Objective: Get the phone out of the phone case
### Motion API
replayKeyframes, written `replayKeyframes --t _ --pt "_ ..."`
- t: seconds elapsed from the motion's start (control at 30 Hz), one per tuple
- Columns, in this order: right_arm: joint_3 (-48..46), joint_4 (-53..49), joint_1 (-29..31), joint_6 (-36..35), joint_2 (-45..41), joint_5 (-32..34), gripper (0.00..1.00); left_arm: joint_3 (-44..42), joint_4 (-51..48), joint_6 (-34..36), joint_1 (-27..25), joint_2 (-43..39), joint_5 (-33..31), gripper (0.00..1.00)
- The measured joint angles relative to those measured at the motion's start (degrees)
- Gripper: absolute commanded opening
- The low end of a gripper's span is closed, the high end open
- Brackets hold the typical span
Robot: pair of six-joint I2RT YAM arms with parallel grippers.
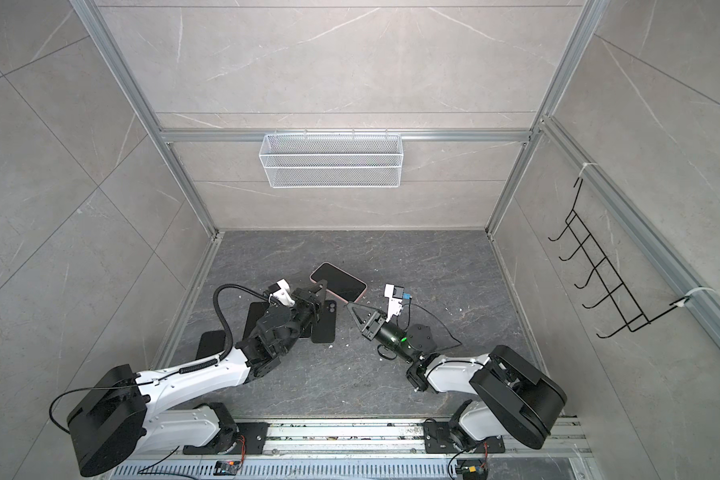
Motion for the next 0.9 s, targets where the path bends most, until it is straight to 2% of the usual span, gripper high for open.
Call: replayKeyframes --t 0.27,0.47,0.7,0.83,0.9 --pt "0.81 -10.69 0.00 -11.13 -5.51 2.25 0.00 2.97 -4.83 -0.68 0.07 0.61 1.14 0.00" --pt "1.64 -18.67 -0.33 -20.65 -5.07 7.87 0.00 5.81 -4.57 -1.70 0.00 3.37 2.40 0.00" --pt "1.62 -21.44 -0.87 -24.33 -1.92 12.81 0.02 7.69 -2.01 -2.08 -1.46 5.60 4.35 0.00" --pt "-0.81 -20.39 -1.40 -23.76 -4.33 11.56 0.48 7.69 -1.51 -1.27 0.50 5.49 5.88 0.00" --pt "-2.62 -21.73 -2.16 -22.32 -7.98 9.73 0.62 7.69 -1.53 0.66 2.64 5.03 8.00 0.00"
